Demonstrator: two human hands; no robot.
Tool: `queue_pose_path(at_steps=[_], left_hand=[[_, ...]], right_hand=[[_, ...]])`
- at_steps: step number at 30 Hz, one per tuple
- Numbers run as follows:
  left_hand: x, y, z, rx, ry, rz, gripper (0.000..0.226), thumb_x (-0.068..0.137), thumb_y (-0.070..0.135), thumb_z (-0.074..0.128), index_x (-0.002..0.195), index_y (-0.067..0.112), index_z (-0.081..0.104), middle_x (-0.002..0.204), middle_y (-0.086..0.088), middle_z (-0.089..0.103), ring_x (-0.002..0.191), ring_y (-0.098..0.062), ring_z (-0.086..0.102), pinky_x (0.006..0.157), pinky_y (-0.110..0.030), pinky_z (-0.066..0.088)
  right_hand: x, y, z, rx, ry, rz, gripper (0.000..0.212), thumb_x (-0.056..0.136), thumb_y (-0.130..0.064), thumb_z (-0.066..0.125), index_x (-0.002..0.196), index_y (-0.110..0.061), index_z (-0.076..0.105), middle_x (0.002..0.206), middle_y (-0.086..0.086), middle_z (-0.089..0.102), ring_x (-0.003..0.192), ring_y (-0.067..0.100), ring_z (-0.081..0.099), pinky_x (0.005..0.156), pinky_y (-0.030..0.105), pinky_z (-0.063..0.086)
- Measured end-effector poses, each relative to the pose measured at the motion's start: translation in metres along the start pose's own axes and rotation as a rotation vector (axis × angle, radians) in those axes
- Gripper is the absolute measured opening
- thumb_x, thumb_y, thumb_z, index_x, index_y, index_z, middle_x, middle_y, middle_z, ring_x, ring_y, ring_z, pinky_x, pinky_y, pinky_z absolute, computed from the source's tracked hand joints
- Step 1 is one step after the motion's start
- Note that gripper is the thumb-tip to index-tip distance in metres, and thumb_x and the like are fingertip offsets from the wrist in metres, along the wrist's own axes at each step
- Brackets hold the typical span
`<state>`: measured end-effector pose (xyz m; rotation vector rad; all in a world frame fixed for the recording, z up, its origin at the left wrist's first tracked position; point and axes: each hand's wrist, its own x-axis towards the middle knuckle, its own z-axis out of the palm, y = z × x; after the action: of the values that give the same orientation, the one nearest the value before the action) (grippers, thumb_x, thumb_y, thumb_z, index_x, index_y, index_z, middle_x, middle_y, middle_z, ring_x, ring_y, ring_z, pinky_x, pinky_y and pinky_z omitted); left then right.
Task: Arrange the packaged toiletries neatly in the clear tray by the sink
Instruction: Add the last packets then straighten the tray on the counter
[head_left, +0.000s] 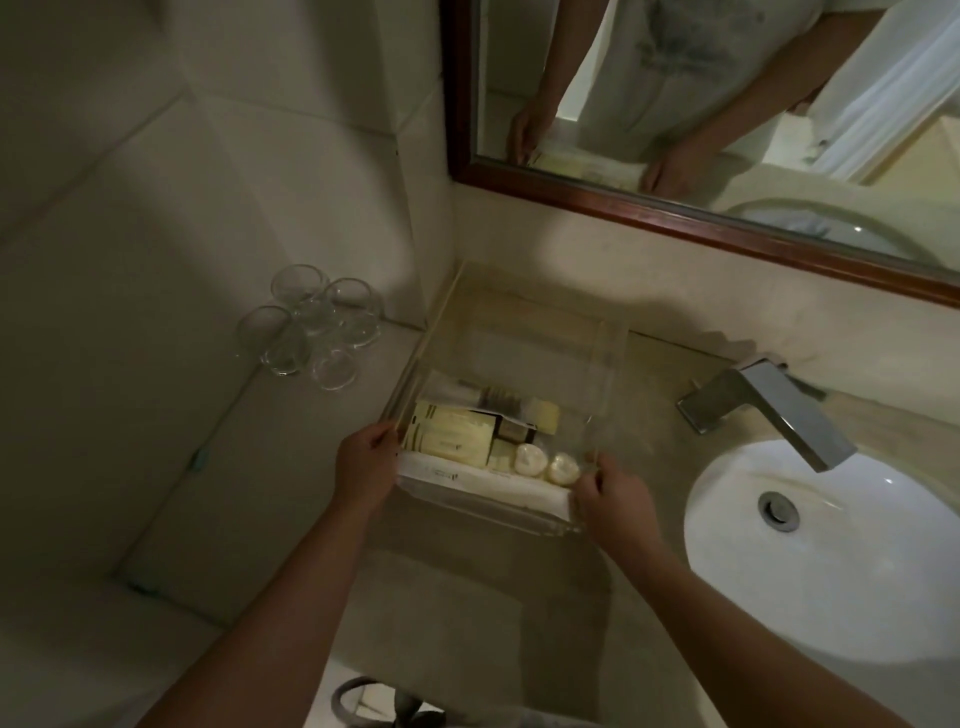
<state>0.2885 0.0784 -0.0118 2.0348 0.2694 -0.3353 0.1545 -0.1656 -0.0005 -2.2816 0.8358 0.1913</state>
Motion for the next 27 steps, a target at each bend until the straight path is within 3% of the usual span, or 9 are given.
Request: queue_pose_path(at_steps=[2,6,9,11,13,15,20,24,27], left_hand=[[0.004,0.005,0.002,-0.012,-0.014,-0.013,0.03,0.091,0.009,0.051,0.118,0.006,0.064,0.109,-0.01,0.068,0.1,-0.025,0.064,0.087,-0.035,0.051],[0.014,0.014,0.008,0.002,-0.013,0.003,0.03,0.092,0.01,0.051,0.118,0.006,0.064,0.114,-0.012,0.067,0.105,-0.026,0.062,0.096,-0.041,0.049],[0.02,0.019,0.011,-0.01,-0.019,-0.005,0.03,0.091,0.009,0.051,0.118,0.005,0.064,0.118,-0.013,0.066,0.109,-0.026,0.061,0.099,-0.042,0.047],[0.022,0.02,0.015,-0.003,-0.015,0.0,0.031,0.091,0.007,0.05,0.12,0.004,0.063,0.12,-0.014,0.065,0.111,-0.025,0.059,0.1,-0.038,0.046],[0.023,0.022,0.018,-0.014,-0.003,-0.004,0.032,0.091,0.006,0.049,0.121,0.004,0.062,0.12,-0.012,0.064,0.109,-0.024,0.059,0.092,-0.026,0.047],[0.021,0.026,0.02,-0.034,-0.001,-0.001,0.031,0.091,0.006,0.049,0.118,0.005,0.063,0.11,-0.006,0.065,0.099,-0.019,0.059,0.072,-0.013,0.047],[0.022,0.029,0.028,-0.028,0.008,0.008,0.02,0.085,0.015,0.062,0.102,0.011,0.071,0.085,0.002,0.066,0.083,-0.015,0.061,0.071,-0.024,0.044],[0.026,0.027,0.034,0.004,0.103,-0.03,0.018,0.079,0.012,0.066,0.096,0.009,0.071,0.085,-0.005,0.068,0.079,-0.019,0.062,0.075,-0.029,0.049],[0.026,0.025,0.035,0.015,0.13,-0.033,0.019,0.077,0.01,0.067,0.096,0.008,0.072,0.084,-0.006,0.069,0.078,-0.021,0.062,0.078,-0.034,0.051]], right_hand=[[0.004,-0.002,-0.003,-0.015,-0.003,0.012,0.023,0.095,-0.019,0.045,0.112,-0.009,0.057,0.071,0.004,0.059,0.061,0.016,0.056,0.048,0.027,0.037],[0.015,-0.004,-0.005,-0.016,-0.001,0.029,0.023,0.094,-0.02,0.044,0.108,-0.007,0.058,0.073,0.007,0.06,0.063,0.019,0.057,0.056,0.039,0.05],[0.022,-0.004,-0.006,-0.017,0.004,0.034,0.032,0.095,-0.022,0.044,0.118,-0.005,0.057,0.077,0.005,0.062,0.063,0.015,0.056,0.05,0.027,0.039],[0.025,-0.005,-0.005,-0.018,0.005,0.045,0.023,0.095,-0.022,0.044,0.106,-0.007,0.058,0.077,0.005,0.061,0.063,0.014,0.055,0.051,0.028,0.041],[0.028,-0.005,-0.004,-0.008,0.01,0.052,0.015,0.095,-0.022,0.045,0.098,-0.01,0.055,0.074,0.004,0.059,0.063,0.014,0.055,0.051,0.029,0.04],[0.029,-0.005,-0.004,-0.013,0.009,0.054,0.01,0.095,-0.02,0.046,0.093,-0.013,0.052,0.072,0.002,0.056,0.061,0.012,0.053,0.049,0.025,0.035],[0.033,-0.005,-0.002,0.013,0.017,0.057,0.01,0.096,-0.02,0.046,0.091,-0.014,0.052,0.074,0.002,0.057,0.062,0.012,0.054,0.05,0.026,0.04],[0.026,-0.004,-0.001,0.039,0.115,0.084,0.027,0.093,-0.035,0.055,0.111,-0.015,0.052,0.085,0.0,0.06,0.072,0.013,0.059,0.062,0.032,0.054],[0.013,-0.016,-0.003,-0.072,0.294,-0.109,0.039,0.091,-0.041,0.058,0.124,-0.021,0.051,0.11,0.0,0.055,0.099,0.014,0.052,0.087,0.034,0.049]])
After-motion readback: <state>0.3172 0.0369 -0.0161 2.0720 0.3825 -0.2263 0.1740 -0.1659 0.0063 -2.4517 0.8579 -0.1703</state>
